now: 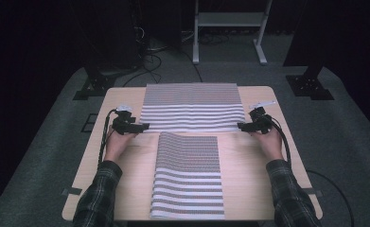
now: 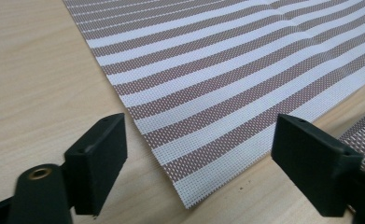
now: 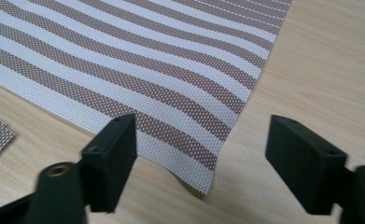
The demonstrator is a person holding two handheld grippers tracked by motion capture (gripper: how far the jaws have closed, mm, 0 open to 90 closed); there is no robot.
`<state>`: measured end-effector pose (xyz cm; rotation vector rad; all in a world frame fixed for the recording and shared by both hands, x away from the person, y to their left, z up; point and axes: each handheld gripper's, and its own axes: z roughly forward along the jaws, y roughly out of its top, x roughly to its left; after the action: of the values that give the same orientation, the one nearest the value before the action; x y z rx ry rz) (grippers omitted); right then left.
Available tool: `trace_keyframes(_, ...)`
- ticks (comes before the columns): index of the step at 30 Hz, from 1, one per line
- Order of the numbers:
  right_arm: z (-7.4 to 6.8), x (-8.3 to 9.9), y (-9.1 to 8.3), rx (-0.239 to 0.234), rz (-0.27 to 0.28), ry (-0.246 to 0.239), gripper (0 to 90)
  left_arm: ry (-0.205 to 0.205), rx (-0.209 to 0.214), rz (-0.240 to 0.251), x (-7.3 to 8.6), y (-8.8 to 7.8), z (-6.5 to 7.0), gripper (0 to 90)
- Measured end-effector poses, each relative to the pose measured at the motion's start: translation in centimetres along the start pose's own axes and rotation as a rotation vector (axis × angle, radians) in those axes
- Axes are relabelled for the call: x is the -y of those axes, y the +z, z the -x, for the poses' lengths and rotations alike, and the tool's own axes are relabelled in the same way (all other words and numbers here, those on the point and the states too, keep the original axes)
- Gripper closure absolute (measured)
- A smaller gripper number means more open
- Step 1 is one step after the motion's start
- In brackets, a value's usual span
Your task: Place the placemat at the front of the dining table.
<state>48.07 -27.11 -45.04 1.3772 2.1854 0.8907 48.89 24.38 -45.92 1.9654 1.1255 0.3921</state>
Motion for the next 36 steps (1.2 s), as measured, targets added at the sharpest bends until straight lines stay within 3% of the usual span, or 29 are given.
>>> trace_keyframes(5,-0.4,-0.2,-0.2,0.014,-0.02,-0.006,1.8,0.037,0.007,-0.041,-0.3,-0.5,0.2,0.0)
trace_keyframes(6,-0.5,-0.2,-0.2,0.018,-0.028,-0.009,0.0,0.064,0.005,-0.056,-0.3,-0.7,0.5,0.0)
trace_keyframes(12,-0.7,0.1,-0.9,0.021,-0.023,-0.016,0.0,0.084,-0.011,-0.059,-0.1,-1.7,1.1,0.0)
trace_keyframes(20,-0.1,1.3,-2.3,0.018,-0.014,0.005,0.0,0.123,-0.026,-0.065,0.9,-3.3,1.9,0.0)
trace_keyframes(23,0.2,1.8,-3.0,0.002,0.002,0.024,0.0,0.119,-0.022,-0.055,1.2,-4.0,2.2,0.0)
trace_keyframes(36,-1.0,4.0,-5.4,0.018,0.021,-0.022,0.0,0.151,-0.014,-0.013,2.6,-7.2,3.9,0.0)
